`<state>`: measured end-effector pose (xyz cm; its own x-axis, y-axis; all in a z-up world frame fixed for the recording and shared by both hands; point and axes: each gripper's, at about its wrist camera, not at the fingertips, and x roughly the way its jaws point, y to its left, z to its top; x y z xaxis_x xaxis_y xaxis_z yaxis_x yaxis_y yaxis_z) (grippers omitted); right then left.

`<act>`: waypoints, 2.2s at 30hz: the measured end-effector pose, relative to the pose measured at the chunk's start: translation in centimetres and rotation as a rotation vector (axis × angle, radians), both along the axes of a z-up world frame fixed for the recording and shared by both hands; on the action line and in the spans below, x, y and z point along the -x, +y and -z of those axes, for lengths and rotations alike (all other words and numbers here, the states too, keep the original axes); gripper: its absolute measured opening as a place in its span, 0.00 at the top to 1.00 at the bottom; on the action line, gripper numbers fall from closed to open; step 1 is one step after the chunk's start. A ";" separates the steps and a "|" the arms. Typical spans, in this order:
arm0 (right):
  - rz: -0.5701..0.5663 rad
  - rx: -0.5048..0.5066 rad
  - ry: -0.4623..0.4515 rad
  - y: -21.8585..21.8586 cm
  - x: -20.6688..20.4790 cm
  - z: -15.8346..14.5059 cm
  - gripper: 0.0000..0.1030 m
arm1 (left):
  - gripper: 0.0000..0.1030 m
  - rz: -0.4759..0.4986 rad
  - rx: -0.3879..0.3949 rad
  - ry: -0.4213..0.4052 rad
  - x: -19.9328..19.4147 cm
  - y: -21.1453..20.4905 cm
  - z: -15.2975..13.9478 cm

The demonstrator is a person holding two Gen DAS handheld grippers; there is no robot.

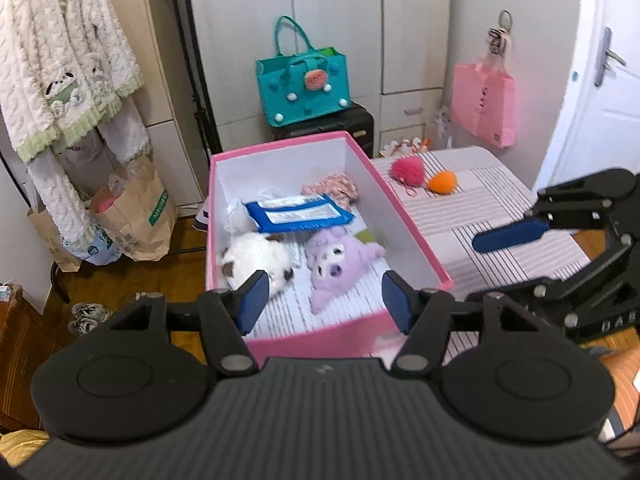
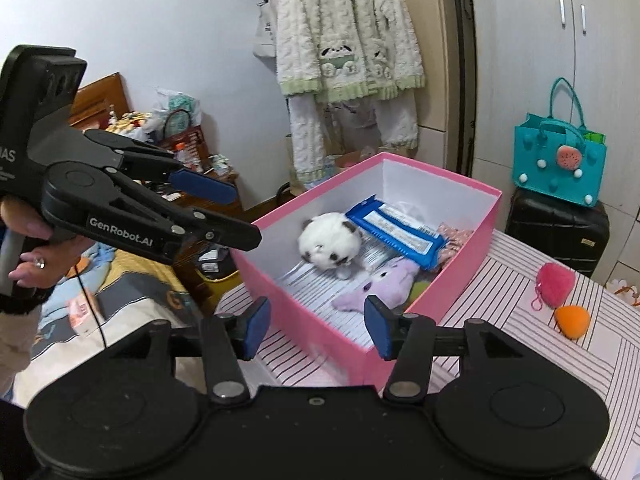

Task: Organize soft objects
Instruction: 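Withdraw both open tools up and away from the box, then move the left tool to the pink pom-pom while the right tool approaches the orange sponge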

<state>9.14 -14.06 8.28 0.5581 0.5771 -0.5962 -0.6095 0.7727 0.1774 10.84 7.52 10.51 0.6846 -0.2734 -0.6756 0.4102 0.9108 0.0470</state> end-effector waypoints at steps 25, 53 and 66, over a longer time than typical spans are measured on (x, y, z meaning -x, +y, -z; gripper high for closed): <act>0.083 0.046 -0.020 -4.9 7.0 1.4 0.21 | 0.20 0.148 -0.001 0.172 5.4 -3.0 3.3; 0.451 0.021 -0.228 -17.4 3.9 7.5 0.09 | 0.04 0.312 0.145 0.075 1.3 -15.6 5.1; 0.390 -0.023 -0.167 -19.7 -4.9 8.3 0.09 | 0.04 0.160 0.057 0.116 -9.0 -21.2 3.9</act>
<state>14.04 -33.71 -0.04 0.8250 0.3153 -0.4690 -0.2937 0.9482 0.1207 19.79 -13.71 6.63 0.5481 -0.4127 -0.7275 0.5495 0.8334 -0.0588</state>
